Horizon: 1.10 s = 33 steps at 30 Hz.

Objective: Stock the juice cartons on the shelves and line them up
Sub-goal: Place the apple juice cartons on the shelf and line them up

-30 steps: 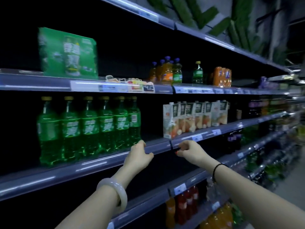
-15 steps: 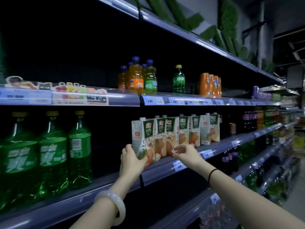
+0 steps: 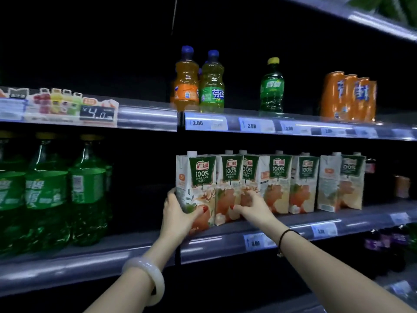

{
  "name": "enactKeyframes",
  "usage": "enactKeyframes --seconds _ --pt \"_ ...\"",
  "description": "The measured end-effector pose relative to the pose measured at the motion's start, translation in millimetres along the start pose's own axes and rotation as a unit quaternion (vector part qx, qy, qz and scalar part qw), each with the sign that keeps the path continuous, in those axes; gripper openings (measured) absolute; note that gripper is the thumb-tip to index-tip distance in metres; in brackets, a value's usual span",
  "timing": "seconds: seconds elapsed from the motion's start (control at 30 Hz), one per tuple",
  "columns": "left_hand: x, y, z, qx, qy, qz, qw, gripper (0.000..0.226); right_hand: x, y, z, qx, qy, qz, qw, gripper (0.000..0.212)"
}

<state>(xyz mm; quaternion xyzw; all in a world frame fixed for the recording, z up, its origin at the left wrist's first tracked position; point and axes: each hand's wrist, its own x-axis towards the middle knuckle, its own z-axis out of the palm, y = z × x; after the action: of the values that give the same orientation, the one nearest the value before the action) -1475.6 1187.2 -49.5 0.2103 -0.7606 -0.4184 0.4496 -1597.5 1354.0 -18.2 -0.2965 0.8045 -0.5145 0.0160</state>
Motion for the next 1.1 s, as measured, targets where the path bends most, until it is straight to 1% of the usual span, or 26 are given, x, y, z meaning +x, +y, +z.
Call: enactKeyframes --seconds 0.07,0.1,0.17,0.2,0.23,0.33,0.43,0.5,0.57,0.63,0.73,0.87,1.0,1.1 --pt "-5 2 4 0.0 0.016 0.001 1.0 0.095 10 7 -1 0.018 -0.017 0.003 1.0 0.075" --pt "-7 3 6 0.0 0.02 0.002 1.0 0.096 14 11 0 0.029 -0.03 0.006 0.999 0.07" --pt "-11 3 10 0.001 0.028 0.006 1.0 0.098 20 19 4 0.044 -0.057 0.013 0.997 0.047" --pt "-12 5 11 0.003 0.031 0.008 0.999 0.098 23 21 7 0.047 -0.062 0.017 0.997 0.042" --pt "-13 6 12 0.006 0.034 0.009 0.999 0.097 26 23 9 0.05 -0.061 0.021 0.997 0.04" --pt "-12 8 14 0.002 0.028 -0.001 1.0 0.088 35 24 9 0.054 -0.053 0.027 0.997 0.047" --pt "-8 8 14 -0.009 0.011 -0.021 1.0 0.074 40 23 8 0.009 -0.067 0.032 0.997 0.045" --pt "-5 6 13 -0.017 0.011 -0.023 1.0 0.07 42 24 8 0.002 -0.068 0.039 0.997 0.048" --pt "-3 7 12 -0.025 0.012 -0.014 1.0 0.069 44 26 7 0.029 -0.073 0.041 0.996 0.05" --pt "-2 7 12 -0.035 0.011 -0.005 0.999 0.072 46 27 3 0.067 -0.081 0.047 0.993 0.046" --pt "0 7 11 -0.05 0.006 -0.003 0.999 0.08 49 31 2 0.109 -0.078 0.062 0.989 0.057" --pt "3 3 8 -0.058 0.005 0.0 0.998 0.084 50 34 11 0.093 -0.085 0.066 0.99 0.063" --pt "5 -1 5 -0.067 -0.014 -0.012 0.998 0.094 53 38 14 0.169 -0.083 0.087 0.978 0.073" --pt "7 -4 2 -0.051 -0.028 -0.013 0.998 0.085 56 40 13 0.208 -0.095 0.087 0.97 0.075"
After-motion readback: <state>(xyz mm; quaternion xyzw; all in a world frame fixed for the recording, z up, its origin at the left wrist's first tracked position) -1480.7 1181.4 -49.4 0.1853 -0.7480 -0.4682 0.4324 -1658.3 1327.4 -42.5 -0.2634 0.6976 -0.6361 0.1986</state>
